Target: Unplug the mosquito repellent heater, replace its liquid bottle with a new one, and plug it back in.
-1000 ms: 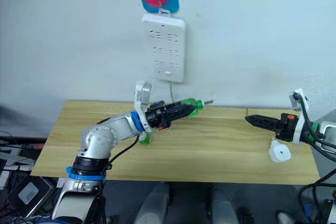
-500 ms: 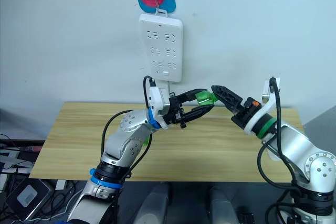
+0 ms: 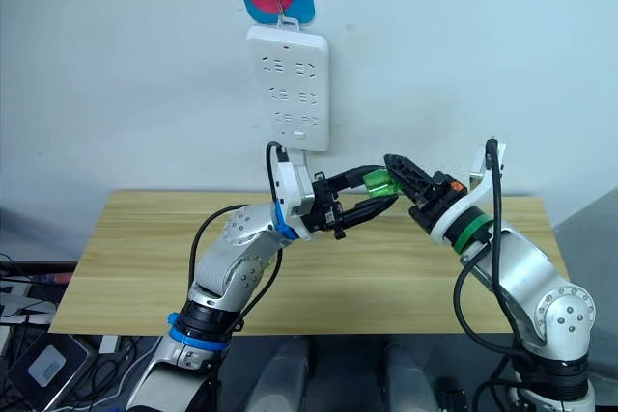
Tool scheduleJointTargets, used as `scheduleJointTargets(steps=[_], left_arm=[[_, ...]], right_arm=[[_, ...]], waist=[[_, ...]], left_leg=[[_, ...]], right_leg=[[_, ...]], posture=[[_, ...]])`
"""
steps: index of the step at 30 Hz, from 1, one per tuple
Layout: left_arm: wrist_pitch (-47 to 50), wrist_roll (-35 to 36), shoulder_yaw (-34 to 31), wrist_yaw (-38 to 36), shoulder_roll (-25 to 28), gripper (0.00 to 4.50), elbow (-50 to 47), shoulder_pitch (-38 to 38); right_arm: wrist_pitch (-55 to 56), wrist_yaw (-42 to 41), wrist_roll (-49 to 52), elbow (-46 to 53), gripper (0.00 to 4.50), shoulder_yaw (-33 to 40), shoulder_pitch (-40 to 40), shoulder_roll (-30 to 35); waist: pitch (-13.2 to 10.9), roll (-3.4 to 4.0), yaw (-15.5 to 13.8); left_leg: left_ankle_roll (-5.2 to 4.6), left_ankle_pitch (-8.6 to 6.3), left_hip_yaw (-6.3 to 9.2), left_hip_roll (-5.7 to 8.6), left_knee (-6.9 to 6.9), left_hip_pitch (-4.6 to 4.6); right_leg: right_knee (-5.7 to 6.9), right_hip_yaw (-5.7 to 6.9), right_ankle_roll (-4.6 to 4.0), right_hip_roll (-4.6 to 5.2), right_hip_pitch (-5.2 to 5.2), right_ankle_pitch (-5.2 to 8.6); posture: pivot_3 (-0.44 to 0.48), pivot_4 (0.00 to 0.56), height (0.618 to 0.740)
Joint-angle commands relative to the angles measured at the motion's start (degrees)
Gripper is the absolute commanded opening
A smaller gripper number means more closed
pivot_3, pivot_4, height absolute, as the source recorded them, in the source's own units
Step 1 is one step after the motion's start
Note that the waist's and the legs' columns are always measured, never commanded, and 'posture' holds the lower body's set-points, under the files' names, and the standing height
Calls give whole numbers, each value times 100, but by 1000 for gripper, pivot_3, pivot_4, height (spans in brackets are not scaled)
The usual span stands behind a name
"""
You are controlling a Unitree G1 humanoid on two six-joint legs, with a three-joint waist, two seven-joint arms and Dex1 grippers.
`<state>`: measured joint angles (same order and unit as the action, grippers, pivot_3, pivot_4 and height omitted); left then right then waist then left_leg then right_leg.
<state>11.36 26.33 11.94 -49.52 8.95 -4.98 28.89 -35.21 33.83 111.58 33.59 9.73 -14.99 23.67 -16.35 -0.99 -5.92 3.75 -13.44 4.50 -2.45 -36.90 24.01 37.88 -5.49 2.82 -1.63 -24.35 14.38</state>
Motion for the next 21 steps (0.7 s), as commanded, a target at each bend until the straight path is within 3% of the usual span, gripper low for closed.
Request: scheduleJointTargets(steps=[1,5,9,12,14,18,21], left_arm=[[-74,-38,97,-9,-73,2257,-273,-26],[13,-30,119,3,-52,2257,-296,-36],[368,59,92,-43,111,3592,-361,-39],[599,11,39,-334,593,4500,-397,57],[681,12,42,-624,942,4500,-396,140],[734,-117,231,-1265,1612,4500,-313,279],[586,-293,275,-1221,1549,4500,-131,321]], right_arm=[[7,-135,142,395,859,-123,58,22],[31,-165,142,351,863,-132,55,55],[27,-147,142,198,863,-24,20,121],[-242,-356,127,-79,863,179,58,738],[-543,-767,-453,-229,863,171,84,1295],[-602,-2340,-3642,-258,863,-735,329,2393],[533,-3216,-6310,-731,863,-1697,608,2735]], waist=[[0,0,2],[0,0,9],[0,0,12],[-1,2,15],[-2,3,13],[-2,4,-10],[-2,3,-38]], left_leg=[[0,0,0,0,1,0],[0,0,0,-1,2,0],[0,0,0,-1,1,0],[0,0,0,-1,2,0],[0,0,-1,-1,1,0],[0,0,0,-3,7,-2],[0,0,1,-3,12,-1]], right_leg=[[0,1,0,0,0,0],[0,0,-1,-1,-1,1],[1,1,-1,-1,-1,1],[0,0,-1,-1,-1,1],[2,-1,-3,-1,-2,2],[1,4,-10,-4,-5,8],[-3,8,-12,-6,-9,14]], posture=[[250,281,740],[253,282,740],[263,278,740],[272,277,740],[278,275,740],[295,271,740],[307,275,740]])
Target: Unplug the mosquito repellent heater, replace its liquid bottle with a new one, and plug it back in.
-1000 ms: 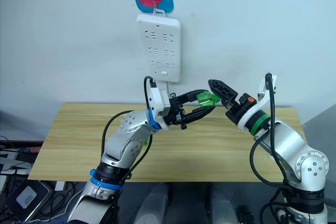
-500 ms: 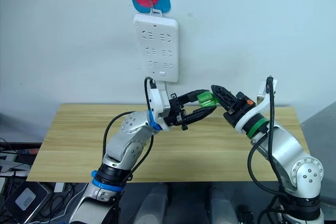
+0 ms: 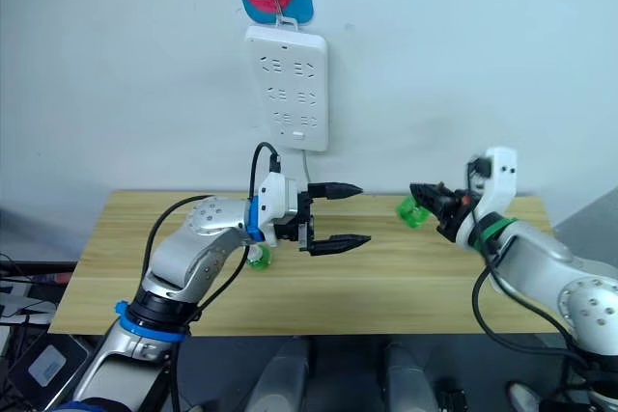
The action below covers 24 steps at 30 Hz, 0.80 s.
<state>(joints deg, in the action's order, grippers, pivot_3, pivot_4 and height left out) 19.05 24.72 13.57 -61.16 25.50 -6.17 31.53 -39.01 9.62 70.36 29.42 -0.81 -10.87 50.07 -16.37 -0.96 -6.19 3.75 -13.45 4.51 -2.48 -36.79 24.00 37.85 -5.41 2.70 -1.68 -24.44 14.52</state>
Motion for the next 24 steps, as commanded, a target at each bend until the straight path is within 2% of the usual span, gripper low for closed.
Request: scheduleJointTargets(steps=[1,4,9,15,24], left_arm=[[-226,-173,128,-37,-159,4500,14,58],[-425,-399,240,12,-313,4500,96,78],[-455,-472,290,-106,-376,4500,176,142],[-366,-425,283,-220,-379,4500,191,244],[-377,-488,204,-218,-343,4500,199,285]], right_arm=[[1255,-828,-2711,-604,863,-749,273,-62],[2192,-917,-3984,-1500,863,-939,416,-655],[3138,-1001,-5113,-2806,863,-826,400,-1622],[4063,-1103,-5733,-4279,863,-481,53,-2555],[4852,-1520,-6228,-5210,863,-167,-103,-2968]], waist=[[-1,-2,-17],[-7,-7,-34],[-26,-8,-30],[-47,-1,0],[-51,2,12]], left_leg=[[0,0,0,0,1,3],[1,-1,-5,1,-1,9],[1,-1,-9,-2,-2,9],[1,0,-11,-4,-7,8],[1,0,-11,-5,0,5]], right_leg=[[-4,1,1,0,-1,1],[-7,-5,4,0,-5,1],[11,-11,5,-2,-16,0],[18,-15,4,-6,-18,-1],[18,-14,3,-7,-18,0]], posture=[[310,278,740],[312,287,740],[313,298,740],[303,309,740],[314,308,740]])
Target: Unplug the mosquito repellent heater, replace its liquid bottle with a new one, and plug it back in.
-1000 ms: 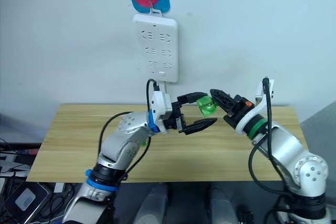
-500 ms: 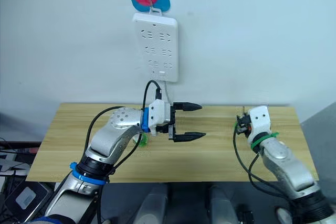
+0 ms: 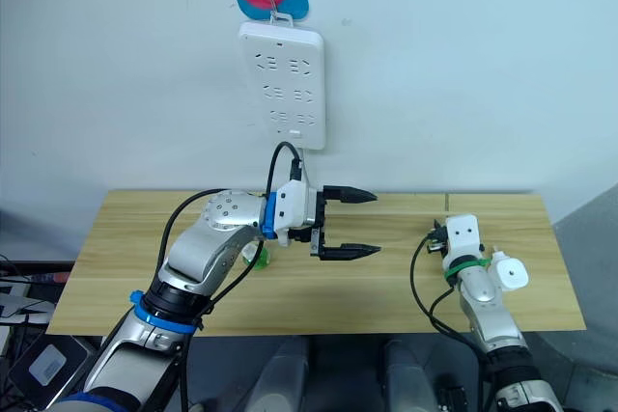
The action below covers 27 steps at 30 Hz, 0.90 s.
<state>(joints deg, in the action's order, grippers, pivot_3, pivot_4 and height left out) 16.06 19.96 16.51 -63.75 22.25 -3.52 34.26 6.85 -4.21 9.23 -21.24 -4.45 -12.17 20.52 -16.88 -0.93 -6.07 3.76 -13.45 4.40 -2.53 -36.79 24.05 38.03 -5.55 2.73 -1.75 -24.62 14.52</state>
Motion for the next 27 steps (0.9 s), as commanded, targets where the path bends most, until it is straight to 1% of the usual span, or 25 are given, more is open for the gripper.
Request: scheduleJointTargets(steps=[1,2,4,5,6,10,11,12,13,15,18,19,22,23,25,27], left_arm=[[-89,-23,-91,61,-30,4500,-56,7],[-89,-27,-92,87,-38,4500,-53,-3],[-61,-12,-118,139,-21,4500,-100,-75],[-44,-4,-142,166,0,4500,-128,-129],[-41,-7,-154,191,14,4500,-141,-172],[-376,-263,-241,510,-19,4500,48,-454],[-448,-318,-266,616,-43,4500,79,-560],[-541,-396,-297,778,-79,4500,94,-677],[-539,-417,-356,965,-101,4500,-5,-900],[-553,-498,-471,1326,-118,4500,-291,-1376],[-457,-574,-793,2003,-83,4500,-1258,-2643],[-420,-598,-856,2179,-98,4500,-1488,-2927],[-531,-792,-1167,2832,-200,4500,-2065,-4106],[-546,-822,-1225,2969,-223,4500,-2182,-4374],[-713,-1034,-1467,3493,-420,4500,-2240,-4872],[-978,-1326,-1723,4087,-670,4500,-1995,-5295]], right_arm=[[327,-185,-145,-213,863,239,21,-25],[384,-249,-157,-261,863,286,21,-37],[507,-459,-180,-182,1594,340,76,2],[532,-566,-154,-49,1818,378,115,21],[531,-640,-130,84,2180,424,148,35],[190,-958,81,1091,3564,616,352,154],[52,-1043,139,1389,3967,654,409,202],[-102,-1120,193,1687,4268,695,457,263],[-333,-1228,280,2092,4477,737,493,364],[-825,-1453,457,2792,4477,789,512,588],[-1826,-2131,1006,3814,4477,725,401,1140],[-2052,-2286,1148,3988,4477,729,372,1264],[-2781,-2890,1613,4516,4477,563,140,1683],[-2955,-3021,1713,4615,4477,535,86,1764],[-3304,-3459,2007,4871,4477,358,-67,1958],[-3749,-3873,2367,5110,4477,134,-308,2118]], waist=[[0,0,-1],[0,0,0],[0,0,1],[0,1,2],[0,1,4],[-7,11,1],[-8,13,2],[-8,14,3],[-9,14,4],[-15,22,11],[-32,33,37],[-38,31,37],[-60,32,-6],[-66,34,-17],[-87,30,-37],[-115,22,-76]], left_leg=[[0,0,0,0,0,0],[0,0,0,0,-1,-1],[0,0,0,0,-2,-2],[0,0,0,0,-2,-2],[0,0,0,0,-2,-3],[0,0,0,0,0,-4],[0,0,0,0,-1,-3],[0,0,0,0,-1,-4],[0,0,0,-1,-1,-4],[0,0,0,-2,0,-5],[1,-1,0,-7,4,-4],[1,-1,3,-8,6,-4],[1,-1,13,-12,9,-5],[1,-1,12,-12,9,-6],[1,-1,13,-11,9,-7],[1,-1,11,-6,8,-6]], right_leg=[[1,0,0,0,0,0],[2,0,0,0,0,0],[4,-1,0,0,1,0],[4,-1,0,0,1,0],[5,-1,0,0,1,0],[5,-1,0,0,0,0],[5,-3,0,0,0,0],[6,-5,0,0,1,0],[6,-4,0,0,0,0],[6,-7,0,0,1,0],[4,-10,0,3,0,0],[3,-7,-1,3,0,0],[3,3,-7,4,3,5],[4,1,-8,4,3,5],[1,-1,-11,5,7,8],[-3,-1,-18,9,8,12]], posture=[[317,309,740],[317,308,740],[315,306,740],[313,306,740],[314,307,740],[316,312,740],[314,311,740],[312,311,740],[310,312,740],[303,317,740],[302,321,740],[309,323,740],[325,325,740],[329,326,740],[340,328,740],[361,330,740]])
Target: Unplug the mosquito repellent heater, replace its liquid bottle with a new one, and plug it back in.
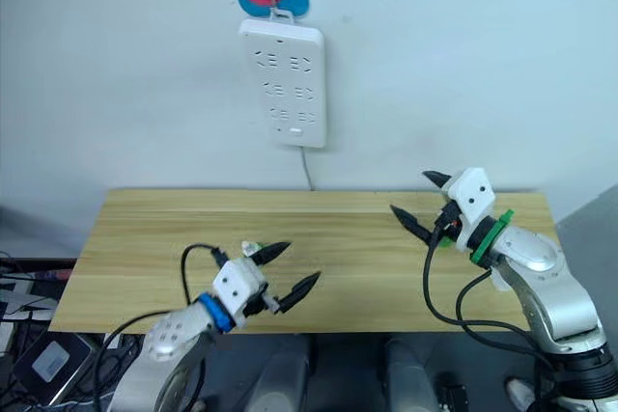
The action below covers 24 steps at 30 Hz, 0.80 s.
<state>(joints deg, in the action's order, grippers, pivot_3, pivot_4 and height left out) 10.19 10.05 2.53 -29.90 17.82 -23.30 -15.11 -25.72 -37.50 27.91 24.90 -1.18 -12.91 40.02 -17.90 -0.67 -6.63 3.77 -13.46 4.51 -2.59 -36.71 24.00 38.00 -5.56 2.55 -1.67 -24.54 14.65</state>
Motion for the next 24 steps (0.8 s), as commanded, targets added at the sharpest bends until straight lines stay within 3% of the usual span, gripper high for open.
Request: scheduleJointTargets(steps=[1,8,16,24], left_arm=[[-585,-460,-409,895,-311,4500,187,-527],[-1502,-865,-602,1570,-666,4500,1191,-753],[-2465,-982,-382,1590,-806,4500,3074,529],[-3274,-1048,-320,1481,-768,4500,4927,1606]], right_arm=[[-707,-608,617,540,4477,-284,-357,163],[-1239,-699,730,480,4477,-326,-581,119],[-1774,-589,887,666,4477,-279,-778,74],[-2076,-538,936,735,4477,-170,-966,108]], waist=[[-23,-11,-47],[-76,-29,-272],[-165,-26,-559],[-170,-28,-660]], left_leg=[[0,0,-1,0,-1,1],[7,-4,-5,6,2,18],[10,-3,-7,7,-5,65],[9,-4,-9,7,-6,65]], right_leg=[[-3,0,-2,1,0,1],[-27,3,6,8,-8,-2],[-10,5,30,3,-67,-17],[-5,5,2,3,-71,-35]], posture=[[367,332,740],[397,364,740],[386,383,740],[350,375,740]])
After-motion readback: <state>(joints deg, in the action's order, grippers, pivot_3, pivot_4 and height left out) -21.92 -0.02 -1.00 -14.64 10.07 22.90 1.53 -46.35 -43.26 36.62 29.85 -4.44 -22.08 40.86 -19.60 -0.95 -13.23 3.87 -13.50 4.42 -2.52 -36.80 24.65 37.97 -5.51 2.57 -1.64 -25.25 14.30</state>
